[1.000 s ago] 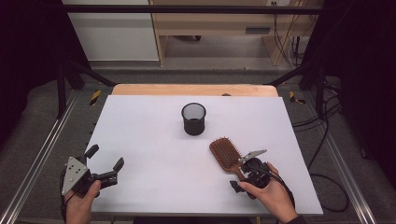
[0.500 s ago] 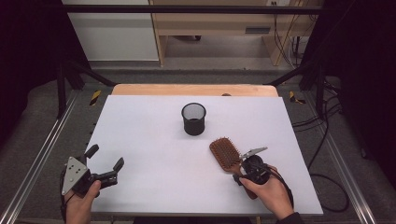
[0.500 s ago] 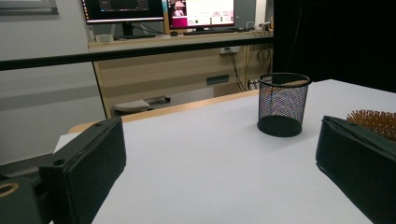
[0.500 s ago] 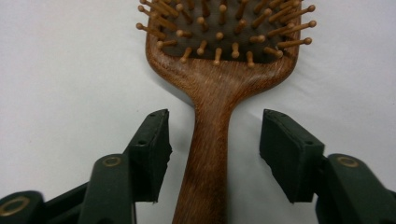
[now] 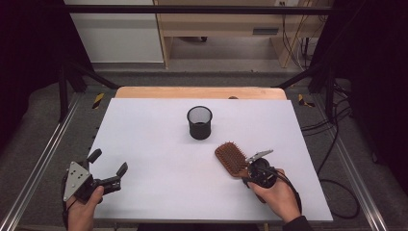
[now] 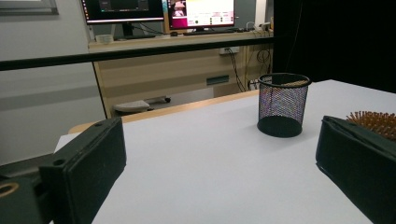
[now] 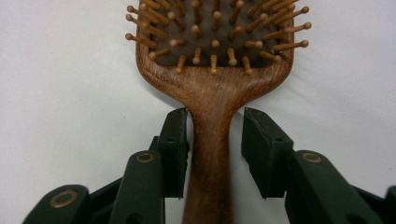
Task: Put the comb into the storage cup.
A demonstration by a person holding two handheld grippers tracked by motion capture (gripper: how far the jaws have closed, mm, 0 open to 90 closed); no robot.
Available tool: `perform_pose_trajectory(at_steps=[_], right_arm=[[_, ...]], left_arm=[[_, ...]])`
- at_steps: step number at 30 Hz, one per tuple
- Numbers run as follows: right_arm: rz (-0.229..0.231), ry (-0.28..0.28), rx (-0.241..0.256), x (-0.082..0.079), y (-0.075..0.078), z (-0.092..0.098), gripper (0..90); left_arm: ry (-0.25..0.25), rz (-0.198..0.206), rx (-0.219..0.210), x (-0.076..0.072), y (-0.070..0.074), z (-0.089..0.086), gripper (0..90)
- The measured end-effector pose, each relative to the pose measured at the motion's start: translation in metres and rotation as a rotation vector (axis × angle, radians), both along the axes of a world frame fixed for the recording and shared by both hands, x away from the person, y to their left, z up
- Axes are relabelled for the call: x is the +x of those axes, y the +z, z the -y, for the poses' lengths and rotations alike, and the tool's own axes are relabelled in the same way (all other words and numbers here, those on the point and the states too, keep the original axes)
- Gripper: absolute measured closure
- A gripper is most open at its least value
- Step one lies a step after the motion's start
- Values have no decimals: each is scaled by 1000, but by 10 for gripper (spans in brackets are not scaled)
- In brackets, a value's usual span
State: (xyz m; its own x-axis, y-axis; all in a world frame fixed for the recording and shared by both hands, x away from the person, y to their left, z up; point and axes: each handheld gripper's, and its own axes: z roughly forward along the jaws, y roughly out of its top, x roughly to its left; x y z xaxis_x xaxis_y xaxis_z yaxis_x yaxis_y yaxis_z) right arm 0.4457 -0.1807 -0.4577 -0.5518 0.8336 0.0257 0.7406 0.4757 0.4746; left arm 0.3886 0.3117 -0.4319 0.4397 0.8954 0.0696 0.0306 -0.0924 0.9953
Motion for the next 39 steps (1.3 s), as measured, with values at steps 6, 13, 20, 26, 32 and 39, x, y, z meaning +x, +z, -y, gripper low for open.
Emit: perform_pose_trajectory(at_steps=[6, 13, 20, 26, 32, 39], right_arm=[[14, 25, -29, 0, 0, -2, 634], [-8, 37, -9, 3, 0, 2, 722], [-3, 73, -16, 4, 1, 3, 726], [53, 72, -15, 2, 2, 3, 727], [46, 79, -7, 3, 4, 4, 727], [5, 81, -33, 7, 4, 2, 726]], left_arm=[[0, 0, 0, 0, 0, 0, 19], [0, 3, -3, 0, 1, 0, 19], [-2, 1, -1, 0, 1, 1, 20], [-5, 0, 1, 0, 1, 2, 20], [-4, -1, 2, 0, 0, 3, 20], [-8, -1, 4, 0, 0, 3, 20]])
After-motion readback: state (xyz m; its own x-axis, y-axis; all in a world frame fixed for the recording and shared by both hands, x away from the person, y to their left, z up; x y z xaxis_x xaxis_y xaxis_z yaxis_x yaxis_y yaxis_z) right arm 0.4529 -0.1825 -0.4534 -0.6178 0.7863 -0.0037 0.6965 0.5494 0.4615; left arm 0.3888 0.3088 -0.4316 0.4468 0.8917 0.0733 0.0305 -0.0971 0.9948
